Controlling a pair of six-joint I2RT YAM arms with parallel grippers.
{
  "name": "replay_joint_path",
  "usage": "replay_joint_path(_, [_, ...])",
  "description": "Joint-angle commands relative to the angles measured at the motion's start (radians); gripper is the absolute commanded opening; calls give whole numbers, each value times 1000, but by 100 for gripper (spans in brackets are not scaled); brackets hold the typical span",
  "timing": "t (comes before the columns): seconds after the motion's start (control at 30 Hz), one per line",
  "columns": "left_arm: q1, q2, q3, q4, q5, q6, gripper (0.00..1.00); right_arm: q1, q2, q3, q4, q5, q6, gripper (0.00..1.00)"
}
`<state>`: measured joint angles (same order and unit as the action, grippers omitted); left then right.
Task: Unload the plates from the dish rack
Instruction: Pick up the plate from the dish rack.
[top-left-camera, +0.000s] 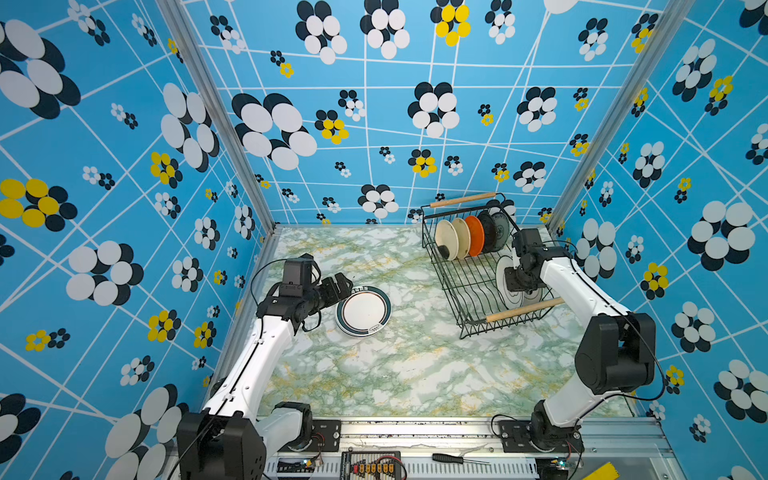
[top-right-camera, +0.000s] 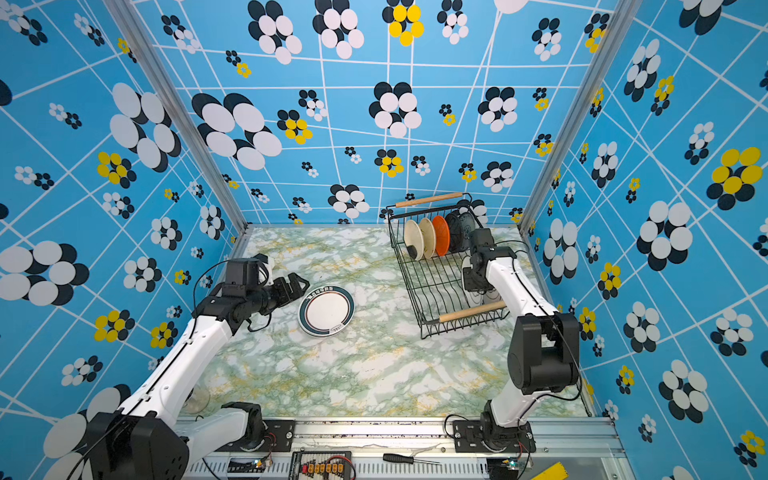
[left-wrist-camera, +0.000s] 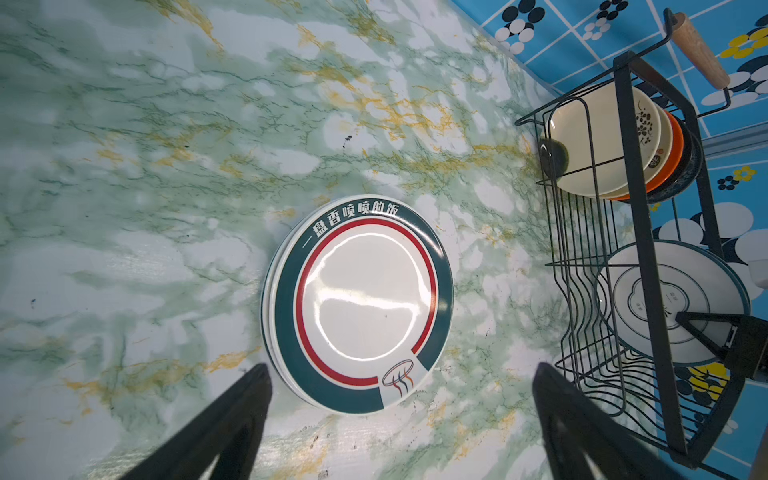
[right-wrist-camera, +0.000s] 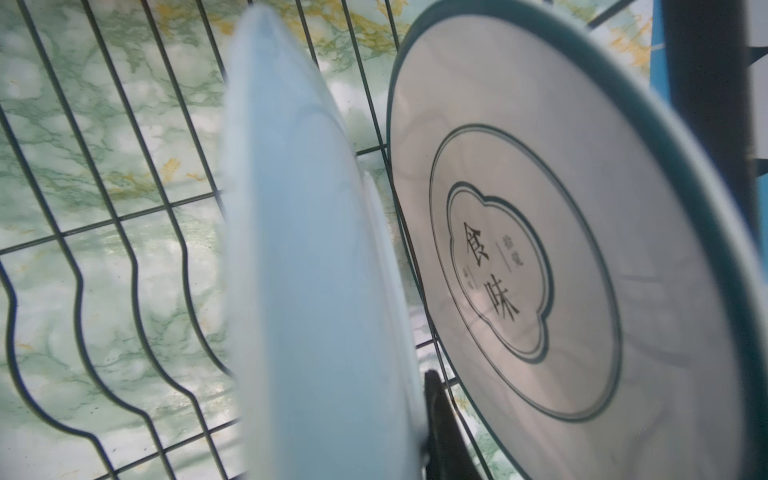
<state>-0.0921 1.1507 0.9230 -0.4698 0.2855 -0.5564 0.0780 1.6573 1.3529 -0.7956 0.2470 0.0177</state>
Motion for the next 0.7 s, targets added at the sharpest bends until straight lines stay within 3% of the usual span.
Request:
replay_joint_path(0.0, [7, 18, -15, 2, -25, -13, 99, -5, -64, 28, -8, -4, 25, 2])
replay_joint_path(0.3, [6, 51, 22, -21, -43, 11, 99, -5, -183, 68, -1, -16, 37, 1])
replay_joint_path(0.5, [6, 25, 8, 16, -20, 30, 99, -5, -303, 30, 124, -113, 87, 1])
replay_joint_path(0.67, [7, -22, -1, 47, -10, 23, 99, -5, -424, -58, 317, -269, 222, 1])
